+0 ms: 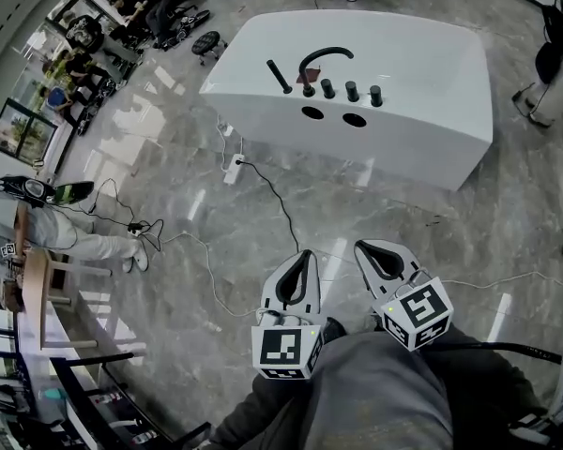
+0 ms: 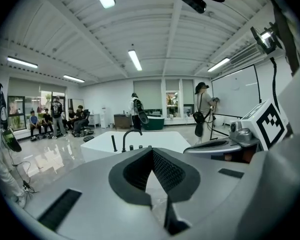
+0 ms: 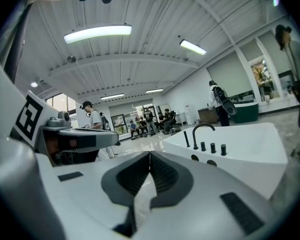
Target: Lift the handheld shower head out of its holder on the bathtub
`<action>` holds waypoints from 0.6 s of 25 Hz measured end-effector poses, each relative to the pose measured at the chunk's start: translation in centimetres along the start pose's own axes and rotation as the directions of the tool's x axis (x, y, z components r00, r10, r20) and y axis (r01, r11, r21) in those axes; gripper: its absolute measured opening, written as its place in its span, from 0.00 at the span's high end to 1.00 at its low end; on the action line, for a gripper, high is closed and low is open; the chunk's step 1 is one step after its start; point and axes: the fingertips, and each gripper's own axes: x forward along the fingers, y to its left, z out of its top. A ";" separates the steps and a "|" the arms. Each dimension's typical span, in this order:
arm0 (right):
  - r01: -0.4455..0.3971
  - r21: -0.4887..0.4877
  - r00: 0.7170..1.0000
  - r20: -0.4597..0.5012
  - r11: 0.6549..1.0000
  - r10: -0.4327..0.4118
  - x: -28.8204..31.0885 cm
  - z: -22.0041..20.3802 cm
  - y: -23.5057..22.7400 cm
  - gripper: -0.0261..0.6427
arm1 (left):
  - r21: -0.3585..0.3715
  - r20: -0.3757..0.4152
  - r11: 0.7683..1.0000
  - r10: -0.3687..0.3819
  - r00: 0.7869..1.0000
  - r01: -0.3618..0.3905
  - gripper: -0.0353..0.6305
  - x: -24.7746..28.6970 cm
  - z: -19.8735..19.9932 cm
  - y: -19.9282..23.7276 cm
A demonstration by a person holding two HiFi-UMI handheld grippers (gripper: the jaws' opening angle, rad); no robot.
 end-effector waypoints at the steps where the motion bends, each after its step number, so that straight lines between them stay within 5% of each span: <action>1: 0.002 0.002 1.000 -0.001 1.000 -0.002 -0.1 -0.1 -0.5 0.95 | -0.005 -0.005 1.000 0.006 1.000 -0.006 0.94 0.2 -0.2 -0.2; 15: 0.023 0.019 0.994 -0.104 1.000 -0.021 6.1 -1.7 -4.7 0.95 | -0.084 -0.049 0.996 -0.040 0.998 0.035 0.94 7.5 -2.6 3.1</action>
